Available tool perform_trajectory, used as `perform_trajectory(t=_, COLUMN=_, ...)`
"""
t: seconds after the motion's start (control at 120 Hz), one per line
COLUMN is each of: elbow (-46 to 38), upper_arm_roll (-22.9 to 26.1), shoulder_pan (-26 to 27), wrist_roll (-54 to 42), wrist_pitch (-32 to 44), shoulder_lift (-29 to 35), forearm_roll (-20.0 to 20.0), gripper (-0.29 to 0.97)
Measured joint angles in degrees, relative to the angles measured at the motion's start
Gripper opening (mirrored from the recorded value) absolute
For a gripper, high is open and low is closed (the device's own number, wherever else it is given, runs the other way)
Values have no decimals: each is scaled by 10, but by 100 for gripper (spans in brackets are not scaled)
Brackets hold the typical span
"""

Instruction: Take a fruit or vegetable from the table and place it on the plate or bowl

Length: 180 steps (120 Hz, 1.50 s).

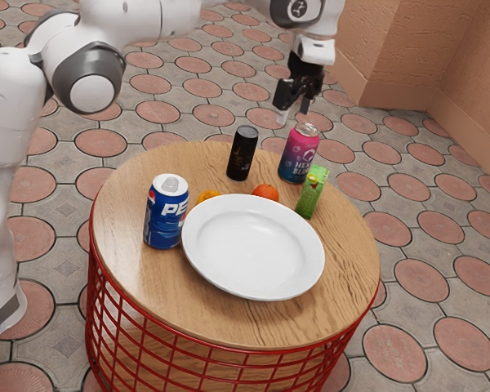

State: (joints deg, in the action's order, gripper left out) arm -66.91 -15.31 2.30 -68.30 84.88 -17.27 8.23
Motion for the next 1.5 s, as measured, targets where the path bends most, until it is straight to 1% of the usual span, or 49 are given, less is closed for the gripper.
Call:
perform_trajectory(t=0.283, elbow=0, upper_arm_roll=-4, shoulder_pan=-5, wrist_roll=-95, wrist_pitch=7, shoulder_lift=3, forearm_roll=-1, gripper=68)
perform_trajectory(t=0.317, elbow=2, upper_arm_roll=-6, shoulder_pan=-9, wrist_roll=-102, wrist_pitch=5, shoulder_lift=14, forearm_roll=-2, gripper=68)
perform_trajectory(t=0.358, elbow=34, upper_arm_roll=-2, shoulder_pan=-6, wrist_roll=-110, wrist_pitch=1, shoulder_lift=54, forearm_roll=-15, gripper=67)
perform_trajectory(t=0.417, elbow=67, upper_arm_roll=7, shoulder_pan=22, wrist_roll=-119, wrist_pitch=-5, shoulder_lift=104, forearm_roll=-35, gripper=68)
perform_trajectory(t=0.483, elbow=79, upper_arm_roll=10, shoulder_pan=66, wrist_roll=-127, wrist_pitch=-15, shoulder_lift=122, forearm_roll=-50, gripper=68)
perform_trajectory(t=0.542, elbow=79, upper_arm_roll=11, shoulder_pan=95, wrist_roll=-133, wrist_pitch=-20, shoulder_lift=112, forearm_roll=-57, gripper=68)
perform_trajectory(t=0.583, elbow=76, upper_arm_roll=11, shoulder_pan=99, wrist_roll=-137, wrist_pitch=-21, shoulder_lift=88, forearm_roll=-60, gripper=68)
perform_trajectory(t=0.7, elbow=69, upper_arm_roll=8, shoulder_pan=88, wrist_roll=-148, wrist_pitch=-14, shoulder_lift=22, forearm_roll=-67, gripper=68)
perform_trajectory(t=0.783, elbow=60, upper_arm_roll=7, shoulder_pan=58, wrist_roll=-155, wrist_pitch=-10, shoulder_lift=-1, forearm_roll=-69, gripper=68)
perform_trajectory(t=0.842, elbow=48, upper_arm_roll=6, shoulder_pan=32, wrist_roll=-161, wrist_pitch=-8, shoulder_lift=-5, forearm_roll=-69, gripper=68)
perform_trajectory(t=0.892, elbow=34, upper_arm_roll=6, shoulder_pan=22, wrist_roll=-167, wrist_pitch=-6, shoulder_lift=-6, forearm_roll=-69, gripper=68)
perform_trajectory(t=1.125, elbow=-60, upper_arm_roll=8, shoulder_pan=13, wrist_roll=-186, wrist_pitch=38, shoulder_lift=-19, forearm_roll=-49, gripper=68)
perform_trajectory(t=1.217, elbow=-83, upper_arm_roll=8, shoulder_pan=6, wrist_roll=-194, wrist_pitch=57, shoulder_lift=-23, forearm_roll=-43, gripper=68)
perform_trajectory(t=1.417, elbow=-127, upper_arm_roll=8, shoulder_pan=24, wrist_roll=-207, wrist_pitch=82, shoulder_lift=-16, forearm_roll=-28, gripper=68)
perform_trajectory(t=1.5, elbow=-166, upper_arm_roll=5, shoulder_pan=26, wrist_roll=-212, wrist_pitch=92, shoulder_lift=8, forearm_roll=-25, gripper=68)
